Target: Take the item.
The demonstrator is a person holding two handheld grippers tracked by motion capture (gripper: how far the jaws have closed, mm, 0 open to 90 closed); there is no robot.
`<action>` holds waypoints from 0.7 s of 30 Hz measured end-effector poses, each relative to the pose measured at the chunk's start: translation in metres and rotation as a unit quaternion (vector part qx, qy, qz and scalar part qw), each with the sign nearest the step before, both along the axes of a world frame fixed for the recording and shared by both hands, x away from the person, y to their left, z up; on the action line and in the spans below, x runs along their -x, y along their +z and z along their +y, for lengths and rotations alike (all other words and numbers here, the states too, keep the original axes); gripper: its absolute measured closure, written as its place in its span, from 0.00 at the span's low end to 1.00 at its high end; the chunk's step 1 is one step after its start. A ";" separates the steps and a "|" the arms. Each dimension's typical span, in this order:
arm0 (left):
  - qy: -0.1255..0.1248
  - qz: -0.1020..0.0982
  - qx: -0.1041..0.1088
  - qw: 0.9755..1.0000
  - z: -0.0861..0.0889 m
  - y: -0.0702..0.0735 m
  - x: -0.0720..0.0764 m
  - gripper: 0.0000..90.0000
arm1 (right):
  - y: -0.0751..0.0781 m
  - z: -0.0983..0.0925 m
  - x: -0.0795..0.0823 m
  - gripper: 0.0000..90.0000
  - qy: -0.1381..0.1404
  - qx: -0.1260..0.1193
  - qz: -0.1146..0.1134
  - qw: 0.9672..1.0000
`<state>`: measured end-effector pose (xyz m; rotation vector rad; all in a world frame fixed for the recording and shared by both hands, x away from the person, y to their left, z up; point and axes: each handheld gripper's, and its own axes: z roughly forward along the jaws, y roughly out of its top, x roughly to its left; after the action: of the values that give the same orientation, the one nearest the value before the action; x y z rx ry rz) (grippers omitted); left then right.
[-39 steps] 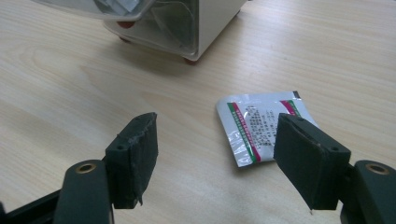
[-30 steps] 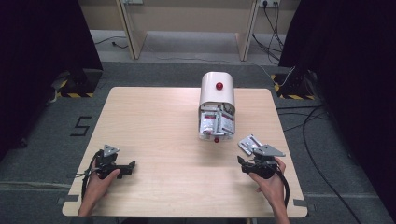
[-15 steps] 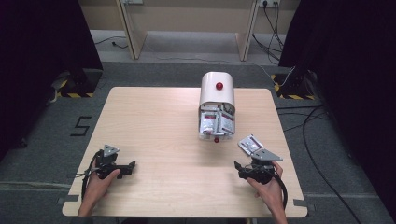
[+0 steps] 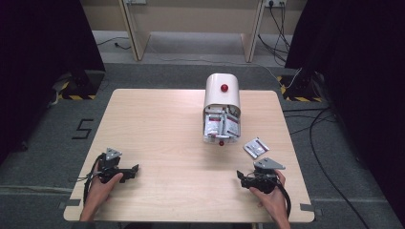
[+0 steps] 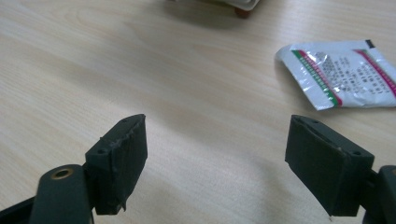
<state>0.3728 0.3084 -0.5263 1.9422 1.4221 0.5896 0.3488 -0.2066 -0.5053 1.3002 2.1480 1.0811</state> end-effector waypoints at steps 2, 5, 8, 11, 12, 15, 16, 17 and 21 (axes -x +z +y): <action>0.000 0.000 0.000 1.000 0.000 0.000 0.000 0.00 | -0.003 0.002 0.001 0.24 0.002 0.012 0.005 1.000; 0.000 0.000 0.000 1.000 0.000 0.000 0.000 0.00 | -0.004 0.003 0.003 0.24 0.004 0.006 0.004 1.000; 0.000 0.000 0.000 1.000 0.000 0.000 0.000 0.00 | -0.007 0.003 0.005 0.24 0.005 0.007 0.010 1.000; 0.000 0.000 0.000 1.000 0.000 0.000 0.000 0.00 | -0.009 0.003 0.006 0.24 0.006 0.007 0.012 1.000; 0.000 0.000 0.000 1.000 0.000 0.000 0.000 0.00 | -0.010 0.003 0.008 0.24 0.006 0.007 0.015 1.000; 0.000 0.000 0.000 1.000 0.000 0.000 0.000 0.00 | -0.011 0.003 0.009 0.24 0.007 0.006 0.016 1.000; 0.000 0.000 0.000 1.000 0.000 0.000 0.000 0.00 | -0.011 0.003 0.010 0.24 0.007 0.006 0.019 1.000; 0.000 0.000 0.000 1.000 0.000 0.000 0.000 0.00 | -0.011 0.003 0.010 0.24 0.009 0.007 0.017 1.000; 0.000 0.000 0.000 1.000 0.000 0.000 0.000 0.00 | -0.012 0.003 0.013 0.24 0.009 0.010 0.024 1.000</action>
<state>0.3728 0.3084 -0.5263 1.9421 1.4220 0.5895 0.3362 -0.2036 -0.5169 1.3133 2.2048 1.0432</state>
